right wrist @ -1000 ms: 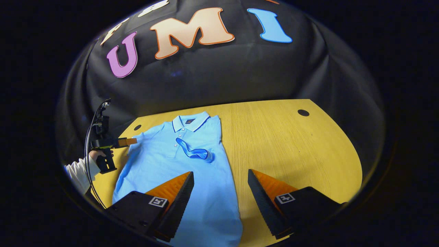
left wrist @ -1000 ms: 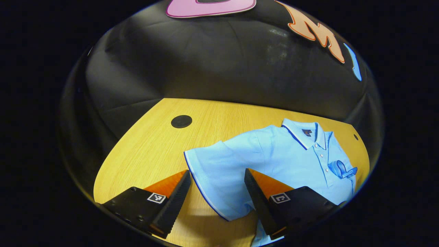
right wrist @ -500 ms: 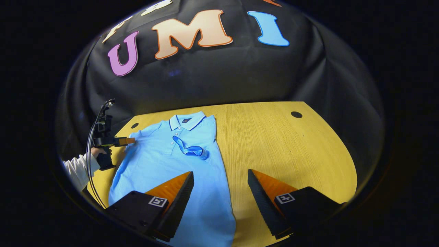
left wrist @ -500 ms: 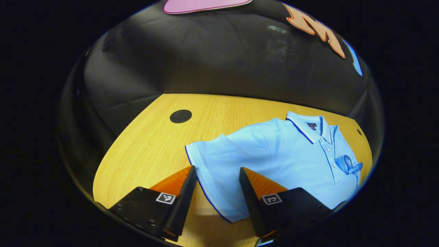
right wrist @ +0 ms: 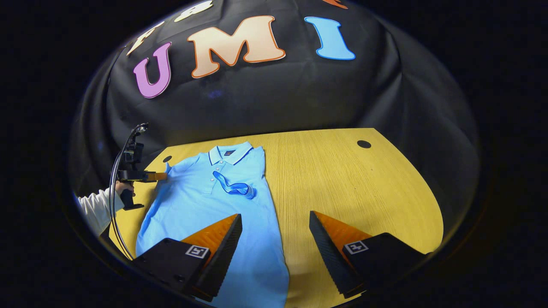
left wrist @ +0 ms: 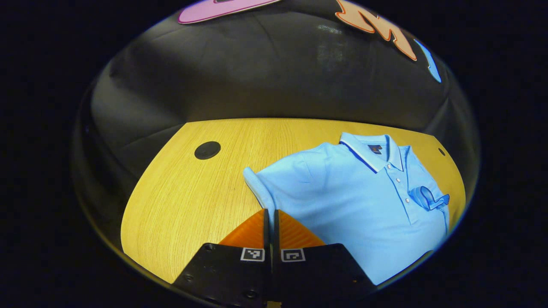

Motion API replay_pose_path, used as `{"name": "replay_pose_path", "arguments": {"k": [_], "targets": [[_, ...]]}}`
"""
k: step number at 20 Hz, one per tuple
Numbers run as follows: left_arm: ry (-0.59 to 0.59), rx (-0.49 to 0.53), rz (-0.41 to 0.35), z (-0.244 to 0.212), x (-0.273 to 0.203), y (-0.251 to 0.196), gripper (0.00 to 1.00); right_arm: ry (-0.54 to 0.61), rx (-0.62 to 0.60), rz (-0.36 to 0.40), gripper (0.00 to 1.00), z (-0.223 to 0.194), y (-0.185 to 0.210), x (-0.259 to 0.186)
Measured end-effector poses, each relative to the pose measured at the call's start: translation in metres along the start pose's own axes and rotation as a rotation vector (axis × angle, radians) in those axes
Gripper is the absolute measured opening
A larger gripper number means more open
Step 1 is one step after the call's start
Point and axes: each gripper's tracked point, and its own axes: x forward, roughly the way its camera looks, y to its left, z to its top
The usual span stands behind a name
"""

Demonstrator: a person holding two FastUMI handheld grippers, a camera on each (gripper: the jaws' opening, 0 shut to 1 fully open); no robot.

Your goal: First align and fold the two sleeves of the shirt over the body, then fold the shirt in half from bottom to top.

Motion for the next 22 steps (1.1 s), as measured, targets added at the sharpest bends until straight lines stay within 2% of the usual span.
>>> {"name": "replay_pose_path", "arguments": {"k": [2, 6, 8, 9, 10, 14, 15, 16, 19, 20, 21, 22], "targets": [[-0.043, 0.009, -0.014, 0.018, -0.011, -0.015, 0.00, 0.001, 0.000, 0.008, 0.98, -0.001, 0.002, -0.002], [-0.069, 0.033, -0.092, 0.039, -0.025, -0.073, 0.00, -0.010, 0.006, 0.025, 0.98, 0.001, 0.004, -0.006], [-0.064, 0.047, -0.129, 0.039, -0.025, -0.104, 0.00, -0.010, 0.005, 0.034, 0.98, 0.001, 0.003, -0.008], [-0.055, 0.052, -0.144, 0.037, -0.025, -0.119, 0.00, -0.010, 0.000, 0.037, 0.94, 0.001, 0.003, -0.009], [-0.043, 0.052, -0.159, 0.034, -0.024, -0.133, 0.00, -0.010, -0.009, 0.041, 0.98, 0.000, 0.002, -0.010], [-0.014, 0.067, -0.201, 0.022, -0.021, -0.179, 0.03, -0.004, -0.042, 0.074, 0.98, -0.003, 0.000, -0.013], [-0.011, 0.071, -0.210, 0.020, -0.021, -0.186, 0.07, 0.000, -0.050, 0.082, 0.94, -0.004, 0.000, -0.014], [-0.015, 0.073, -0.204, 0.022, -0.025, -0.191, 0.13, 0.002, -0.054, 0.091, 0.98, -0.006, -0.001, -0.014], [-0.041, 0.055, -0.185, 0.023, -0.034, -0.194, 0.63, 0.016, -0.064, 0.125, 0.98, -0.011, -0.003, -0.015], [-0.053, 0.039, -0.175, 0.025, -0.043, -0.193, 0.80, 0.019, -0.070, 0.134, 0.94, -0.014, -0.003, -0.015], [-0.064, 0.022, -0.155, 0.026, -0.051, -0.186, 0.97, 0.015, -0.080, 0.135, 0.98, -0.015, -0.005, -0.015], [-0.078, 0.007, -0.136, 0.027, -0.058, -0.179, 0.96, 0.009, -0.090, 0.142, 0.94, -0.015, -0.005, -0.016]]}}
